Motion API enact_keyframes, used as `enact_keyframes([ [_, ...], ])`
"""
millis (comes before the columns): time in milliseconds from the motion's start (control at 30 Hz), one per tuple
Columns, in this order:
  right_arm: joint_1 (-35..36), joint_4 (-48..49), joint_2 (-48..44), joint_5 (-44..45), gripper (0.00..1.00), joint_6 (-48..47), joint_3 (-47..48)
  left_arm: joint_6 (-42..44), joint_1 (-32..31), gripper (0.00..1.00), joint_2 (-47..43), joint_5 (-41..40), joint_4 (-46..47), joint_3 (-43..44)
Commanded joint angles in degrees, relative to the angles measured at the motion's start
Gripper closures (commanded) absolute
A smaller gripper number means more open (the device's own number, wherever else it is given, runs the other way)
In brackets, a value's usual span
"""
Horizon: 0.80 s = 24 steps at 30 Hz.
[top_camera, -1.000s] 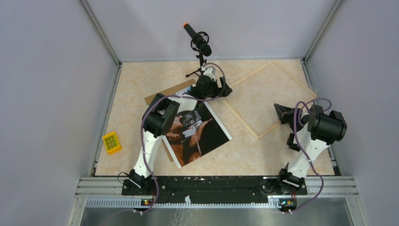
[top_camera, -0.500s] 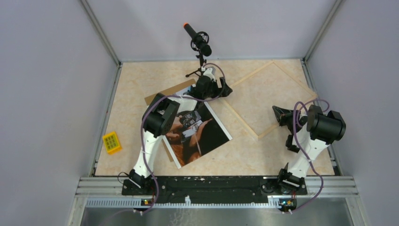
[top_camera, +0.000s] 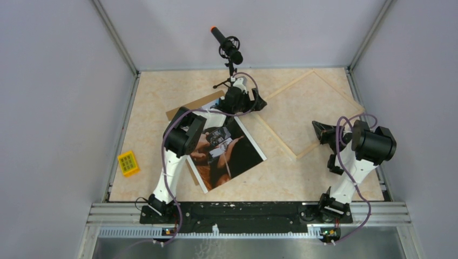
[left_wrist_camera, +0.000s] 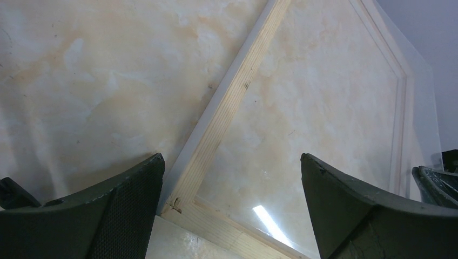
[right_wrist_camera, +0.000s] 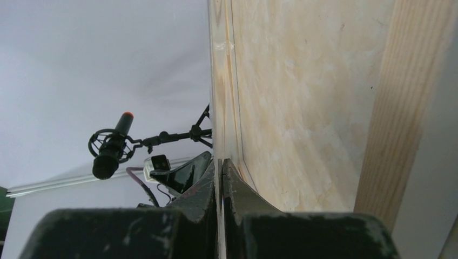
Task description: Put the photo into the frame
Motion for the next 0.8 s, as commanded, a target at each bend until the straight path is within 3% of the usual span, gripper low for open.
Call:
enact_keyframes([
  [0,1.3,5.0,-1.6,0.6,1.00,0.3,-0.3,-1.1,-0.2,0.02,-0.2,1.9,2.4,-0.5],
  [767,0.8,7.1,-1.7,-0.5,1.00,2.9,0.3,-1.0,-0.3,0.02,-0.3,2.2,2.5,-1.0],
])
